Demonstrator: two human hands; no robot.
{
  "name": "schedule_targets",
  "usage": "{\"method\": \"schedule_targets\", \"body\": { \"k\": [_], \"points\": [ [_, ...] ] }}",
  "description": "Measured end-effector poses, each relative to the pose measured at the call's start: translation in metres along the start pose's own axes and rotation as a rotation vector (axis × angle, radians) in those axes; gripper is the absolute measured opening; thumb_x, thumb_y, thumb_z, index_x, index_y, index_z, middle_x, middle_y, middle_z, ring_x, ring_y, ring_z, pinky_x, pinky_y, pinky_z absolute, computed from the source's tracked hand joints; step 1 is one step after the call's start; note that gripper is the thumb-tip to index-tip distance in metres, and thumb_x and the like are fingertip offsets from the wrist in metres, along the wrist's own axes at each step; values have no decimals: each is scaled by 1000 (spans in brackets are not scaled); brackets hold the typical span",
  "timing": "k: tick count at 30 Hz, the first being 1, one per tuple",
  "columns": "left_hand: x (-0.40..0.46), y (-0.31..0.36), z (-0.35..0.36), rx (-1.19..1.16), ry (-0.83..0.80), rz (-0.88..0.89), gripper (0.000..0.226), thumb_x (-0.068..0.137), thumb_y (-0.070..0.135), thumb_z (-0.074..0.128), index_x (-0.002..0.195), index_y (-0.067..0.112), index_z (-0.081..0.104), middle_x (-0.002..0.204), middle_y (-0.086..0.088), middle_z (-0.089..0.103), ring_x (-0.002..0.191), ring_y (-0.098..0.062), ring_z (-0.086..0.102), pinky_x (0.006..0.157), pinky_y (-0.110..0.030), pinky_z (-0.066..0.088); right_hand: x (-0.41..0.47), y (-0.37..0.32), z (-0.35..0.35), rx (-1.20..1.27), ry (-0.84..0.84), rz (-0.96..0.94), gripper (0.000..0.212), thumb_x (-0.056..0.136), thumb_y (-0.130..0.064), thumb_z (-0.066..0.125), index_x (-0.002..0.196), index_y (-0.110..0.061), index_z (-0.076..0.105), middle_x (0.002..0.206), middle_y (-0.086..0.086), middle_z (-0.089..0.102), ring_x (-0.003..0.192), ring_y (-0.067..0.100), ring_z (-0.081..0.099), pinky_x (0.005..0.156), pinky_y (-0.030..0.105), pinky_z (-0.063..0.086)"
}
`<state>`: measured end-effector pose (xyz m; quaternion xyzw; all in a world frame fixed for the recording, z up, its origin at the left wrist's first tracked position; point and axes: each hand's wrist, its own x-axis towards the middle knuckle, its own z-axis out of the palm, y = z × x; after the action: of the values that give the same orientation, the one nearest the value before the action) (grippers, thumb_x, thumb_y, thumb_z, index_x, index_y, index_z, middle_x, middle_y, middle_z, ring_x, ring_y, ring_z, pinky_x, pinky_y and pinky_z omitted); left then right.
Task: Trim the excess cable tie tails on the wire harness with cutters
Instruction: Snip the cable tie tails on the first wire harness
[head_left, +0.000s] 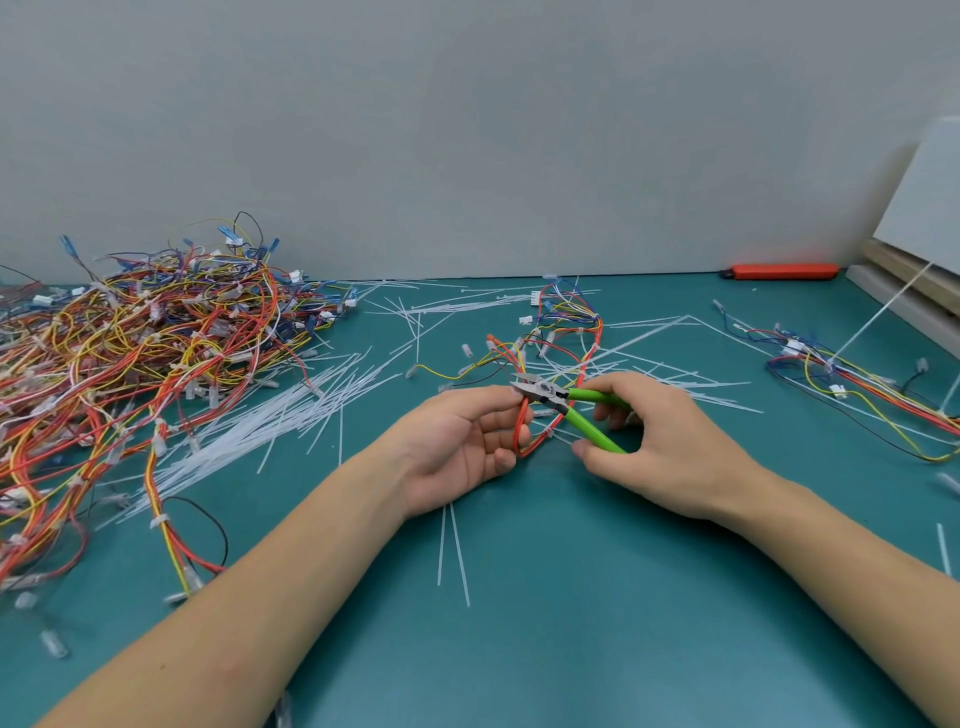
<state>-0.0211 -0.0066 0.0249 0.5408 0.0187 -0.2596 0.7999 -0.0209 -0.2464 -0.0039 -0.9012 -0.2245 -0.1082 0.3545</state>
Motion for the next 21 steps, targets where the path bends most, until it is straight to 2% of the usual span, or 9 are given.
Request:
{"method": "schedule_targets", "body": {
  "k": [3, 6, 9, 13, 15, 18, 21],
  "points": [
    [0, 1, 0, -8, -7, -5, 6, 76, 21, 72, 74, 15, 74, 76, -3, 67, 64, -13, 64, 48, -20, 43, 1, -3, -3, 25, -6, -2, 20, 80, -46, 75, 98, -41, 66, 76, -13, 59, 70, 8, 55, 66, 27, 47],
    [0, 0, -1, -14, -8, -7, 5, 76, 21, 73, 75, 16, 74, 76, -2, 67, 64, -13, 65, 48, -20, 43, 1, -4, -3, 23, -17, -7, 18, 79, -51, 70, 88, -37, 65, 69, -11, 55, 59, 8, 48, 57, 30, 43],
    [0, 0, 0, -16, 0, -6, 5, 82, 19, 70, 80, 14, 71, 76, -3, 67, 63, -13, 64, 48, -20, 43, 0, -4, -1, 37, -10, 1, 19, 82, -41, 77, 98, -39, 66, 75, -12, 58, 67, 9, 54, 64, 29, 47],
    [0, 0, 0, -15, 12, -4, 12, 94, 15, 63, 84, 11, 67, 75, -4, 66, 62, -13, 64, 48, -20, 43, 0, -4, 1, -13, 17, -4, 47, 82, -34, 83, 124, -36, 63, 101, -21, 61, 100, 5, 59, 82, 9, 41],
    [0, 0, 0, -8, 10, -4, 9, 92, 16, 64, 85, 12, 67, 75, -4, 66, 62, -14, 64, 48, -20, 43, 0, -4, 0, -21, 20, -14, 47, 82, -32, 83, 124, -36, 63, 101, -24, 61, 101, 3, 59, 83, 6, 39],
    [0, 1, 0, -10, 4, -4, 8, 80, 20, 70, 84, 13, 69, 75, -3, 67, 63, -13, 64, 48, -20, 43, 1, -5, -3, 4, 4, 11, 22, 83, -33, 81, 97, -42, 66, 76, -17, 60, 73, 7, 56, 68, 21, 44],
    [0, 0, 0, -6, -11, 0, 6, 76, 22, 72, 78, 16, 74, 76, -2, 67, 64, -13, 64, 48, -20, 44, 2, -5, -4, 12, -19, 20, 16, 85, -33, 79, 86, -39, 64, 70, -11, 55, 60, 8, 48, 58, 30, 43]
  ]
}}
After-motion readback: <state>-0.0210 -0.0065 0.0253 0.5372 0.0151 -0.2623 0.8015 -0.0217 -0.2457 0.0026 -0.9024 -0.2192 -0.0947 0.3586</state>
